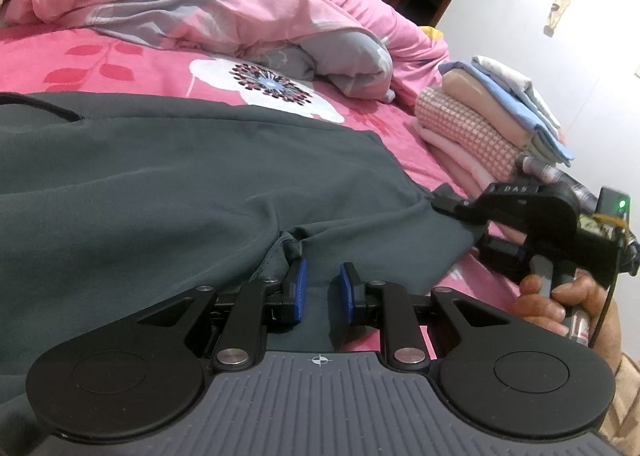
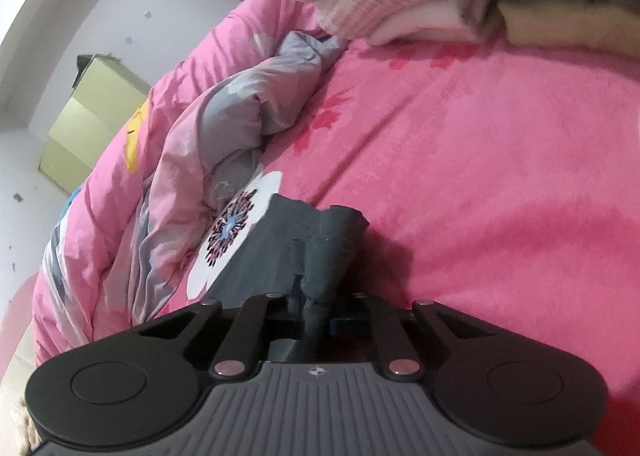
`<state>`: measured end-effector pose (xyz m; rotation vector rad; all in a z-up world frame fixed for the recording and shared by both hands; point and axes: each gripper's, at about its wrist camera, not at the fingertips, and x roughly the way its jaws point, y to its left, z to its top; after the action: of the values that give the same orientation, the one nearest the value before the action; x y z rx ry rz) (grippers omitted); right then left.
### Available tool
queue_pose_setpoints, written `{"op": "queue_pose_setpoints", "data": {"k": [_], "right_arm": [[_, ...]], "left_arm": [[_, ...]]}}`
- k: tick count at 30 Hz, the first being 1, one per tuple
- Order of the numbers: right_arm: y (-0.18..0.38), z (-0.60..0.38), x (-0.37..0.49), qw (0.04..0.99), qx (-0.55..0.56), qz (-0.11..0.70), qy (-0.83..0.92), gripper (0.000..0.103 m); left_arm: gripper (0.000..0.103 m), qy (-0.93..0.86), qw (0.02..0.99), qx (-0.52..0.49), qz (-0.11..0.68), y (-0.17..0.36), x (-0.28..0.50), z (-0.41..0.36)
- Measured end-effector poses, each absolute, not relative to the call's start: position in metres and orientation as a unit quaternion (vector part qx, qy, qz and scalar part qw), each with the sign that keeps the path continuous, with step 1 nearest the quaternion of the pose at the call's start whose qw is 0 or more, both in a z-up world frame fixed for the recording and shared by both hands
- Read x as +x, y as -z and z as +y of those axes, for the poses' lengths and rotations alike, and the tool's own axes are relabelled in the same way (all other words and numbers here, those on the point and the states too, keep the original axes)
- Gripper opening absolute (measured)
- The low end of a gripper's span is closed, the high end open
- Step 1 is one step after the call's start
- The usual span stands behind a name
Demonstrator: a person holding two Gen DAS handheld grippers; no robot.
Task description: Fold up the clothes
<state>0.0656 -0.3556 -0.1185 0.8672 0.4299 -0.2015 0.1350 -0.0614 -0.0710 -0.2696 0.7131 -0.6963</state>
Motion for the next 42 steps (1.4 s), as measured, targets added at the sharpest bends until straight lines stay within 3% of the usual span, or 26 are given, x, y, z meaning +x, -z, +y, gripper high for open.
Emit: {"op": "queue_pose_setpoints", "data": {"k": [9, 14, 18, 22, 28, 34, 42], "right_arm": [[0.035, -0.266, 0.086, 0.969, 0.152, 0.192, 0.023, 0.005], [0.016, -0.197, 0.083, 0.981, 0.037, 0.181, -0.058, 0.005], [0.016, -0.16, 0.076, 0.98, -0.002, 0.178, -0.094, 0.005], [0.019, -0.141, 0.07, 0.977, -0.013, 0.179, -0.112, 0.005], [0.031, -0.112, 0.055, 0.973, -0.042, 0.173, -0.144, 0.005], [0.046, -0.072, 0.044, 0.963, -0.098, 0.166, -0.19, 0.005], [0.065, -0.006, 0.026, 0.937, -0.186, 0.145, -0.257, 0.005]], "left_arm": [[0.02, 0.339, 0.864, -0.148, 0.343, 0.073, 0.137, -0.057], [0.02, 0.343, 0.859, -0.163, 0.343, 0.073, 0.137, -0.05], [0.02, 0.343, 0.857, -0.182, 0.337, 0.07, 0.132, -0.036], [0.035, 0.331, 0.87, -0.185, 0.316, 0.059, 0.119, -0.014], [0.036, 0.295, 0.899, -0.194, 0.259, 0.034, 0.085, 0.054], [0.036, 0.211, 0.925, -0.214, 0.232, 0.044, 0.044, 0.128], [0.035, 0.16, 0.94, -0.192, 0.231, 0.065, 0.037, 0.153]]}}
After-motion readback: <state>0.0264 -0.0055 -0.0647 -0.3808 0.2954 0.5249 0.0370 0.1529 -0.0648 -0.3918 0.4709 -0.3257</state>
